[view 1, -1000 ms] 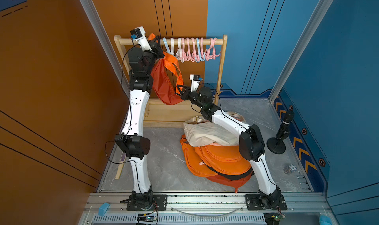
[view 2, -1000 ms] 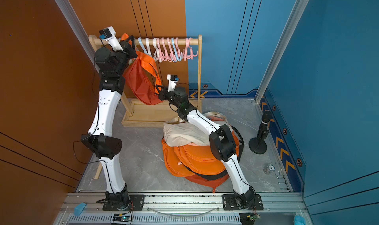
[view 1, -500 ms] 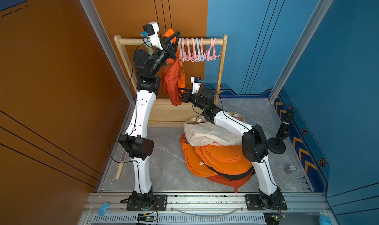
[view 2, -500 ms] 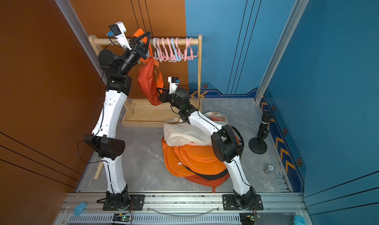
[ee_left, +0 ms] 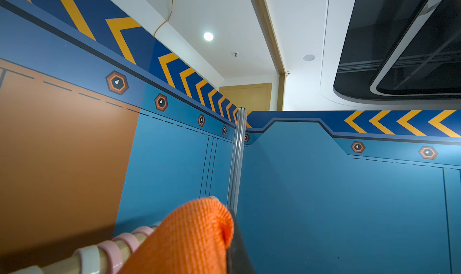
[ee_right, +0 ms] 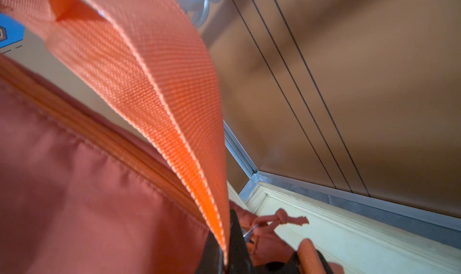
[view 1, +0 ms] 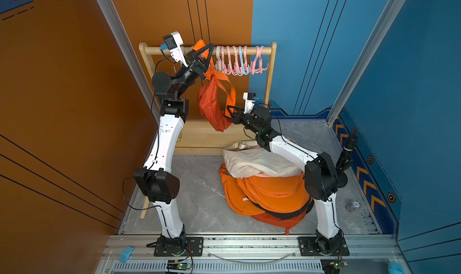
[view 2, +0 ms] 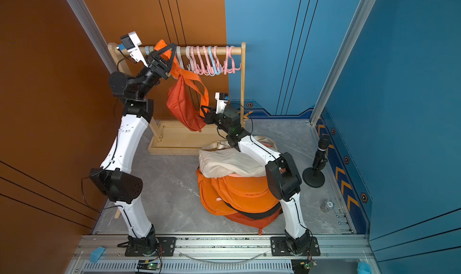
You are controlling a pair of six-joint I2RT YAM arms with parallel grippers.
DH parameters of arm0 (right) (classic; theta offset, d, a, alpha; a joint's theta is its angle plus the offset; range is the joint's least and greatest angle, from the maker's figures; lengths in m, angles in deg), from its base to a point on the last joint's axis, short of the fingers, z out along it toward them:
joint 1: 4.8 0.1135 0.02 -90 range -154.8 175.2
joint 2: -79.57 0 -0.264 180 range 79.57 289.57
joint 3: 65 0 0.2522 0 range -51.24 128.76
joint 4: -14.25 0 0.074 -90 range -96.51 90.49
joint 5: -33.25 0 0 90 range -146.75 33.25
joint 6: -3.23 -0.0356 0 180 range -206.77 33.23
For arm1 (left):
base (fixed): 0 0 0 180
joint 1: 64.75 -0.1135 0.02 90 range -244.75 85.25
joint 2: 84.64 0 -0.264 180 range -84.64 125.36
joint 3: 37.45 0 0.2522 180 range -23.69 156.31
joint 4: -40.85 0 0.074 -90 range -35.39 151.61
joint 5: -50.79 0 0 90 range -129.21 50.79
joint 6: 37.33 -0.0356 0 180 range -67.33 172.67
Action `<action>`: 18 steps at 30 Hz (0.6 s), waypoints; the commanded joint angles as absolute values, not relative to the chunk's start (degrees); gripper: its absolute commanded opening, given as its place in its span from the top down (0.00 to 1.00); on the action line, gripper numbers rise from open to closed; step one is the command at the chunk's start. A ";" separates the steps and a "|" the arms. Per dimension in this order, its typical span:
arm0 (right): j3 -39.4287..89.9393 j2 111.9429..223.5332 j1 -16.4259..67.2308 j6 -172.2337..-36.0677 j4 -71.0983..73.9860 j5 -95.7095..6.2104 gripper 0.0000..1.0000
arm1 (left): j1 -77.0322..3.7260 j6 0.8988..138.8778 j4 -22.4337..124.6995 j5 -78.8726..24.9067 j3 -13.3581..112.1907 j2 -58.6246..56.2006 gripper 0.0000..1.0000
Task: Take the bag off the hook
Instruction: Pick up the bag from the hook, then place the bag inside the bag.
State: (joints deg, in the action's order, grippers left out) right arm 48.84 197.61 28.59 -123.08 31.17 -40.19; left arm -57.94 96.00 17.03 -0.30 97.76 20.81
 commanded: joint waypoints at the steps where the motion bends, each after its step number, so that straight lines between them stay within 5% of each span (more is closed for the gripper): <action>1: 47.06 191.74 27.37 -123.12 33.61 -39.61 1.00 | -57.48 87.38 18.35 -0.23 92.40 11.43 1.00; 18: 34.41 168.02 26.64 -110.95 23.37 -45.42 1.00 | -50.58 66.61 33.43 0.82 65.78 -13.22 1.00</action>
